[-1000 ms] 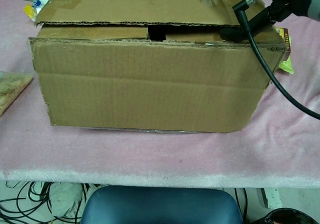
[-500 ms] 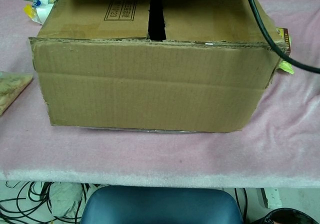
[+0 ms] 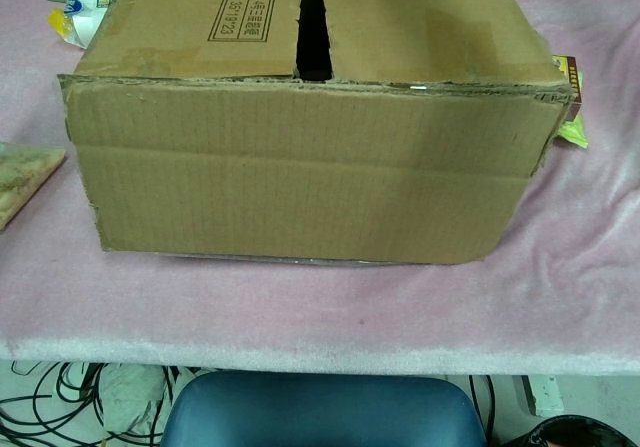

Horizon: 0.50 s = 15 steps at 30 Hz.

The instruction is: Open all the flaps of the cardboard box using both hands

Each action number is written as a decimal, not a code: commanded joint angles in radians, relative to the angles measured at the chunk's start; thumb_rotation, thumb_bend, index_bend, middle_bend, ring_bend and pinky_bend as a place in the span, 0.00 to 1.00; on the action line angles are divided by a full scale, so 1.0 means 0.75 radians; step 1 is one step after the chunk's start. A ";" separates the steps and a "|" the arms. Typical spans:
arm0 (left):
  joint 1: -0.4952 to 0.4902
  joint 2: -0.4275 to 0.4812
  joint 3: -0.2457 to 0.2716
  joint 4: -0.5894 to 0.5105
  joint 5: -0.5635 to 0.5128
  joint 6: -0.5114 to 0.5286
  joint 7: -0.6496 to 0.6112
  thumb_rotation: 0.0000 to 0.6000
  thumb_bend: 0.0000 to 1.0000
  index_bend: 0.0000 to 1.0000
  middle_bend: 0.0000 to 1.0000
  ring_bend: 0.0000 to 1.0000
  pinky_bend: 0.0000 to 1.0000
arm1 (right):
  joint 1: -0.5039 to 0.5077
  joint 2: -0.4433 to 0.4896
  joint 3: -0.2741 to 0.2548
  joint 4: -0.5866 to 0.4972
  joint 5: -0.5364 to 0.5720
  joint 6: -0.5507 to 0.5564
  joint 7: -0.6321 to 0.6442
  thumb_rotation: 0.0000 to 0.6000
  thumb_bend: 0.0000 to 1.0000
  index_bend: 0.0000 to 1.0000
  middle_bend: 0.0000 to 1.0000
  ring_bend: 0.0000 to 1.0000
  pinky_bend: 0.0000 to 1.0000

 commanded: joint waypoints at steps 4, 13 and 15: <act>-0.003 0.003 0.000 0.004 -0.023 -0.024 -0.015 1.00 0.18 0.00 0.00 0.00 0.02 | 0.216 -0.074 0.121 0.272 0.167 -0.058 -0.018 1.00 0.29 0.00 0.00 0.00 0.21; -0.003 0.004 0.000 0.007 -0.026 -0.029 -0.011 1.00 0.18 0.00 0.00 0.00 0.02 | 0.341 -0.139 0.069 0.486 0.289 -0.092 -0.036 1.00 0.26 0.00 0.00 0.00 0.21; -0.003 0.003 0.000 0.007 -0.021 -0.026 -0.007 1.00 0.18 0.00 0.00 0.00 0.02 | 0.330 -0.132 0.040 0.479 0.274 -0.073 -0.021 1.00 0.26 0.00 0.00 0.00 0.21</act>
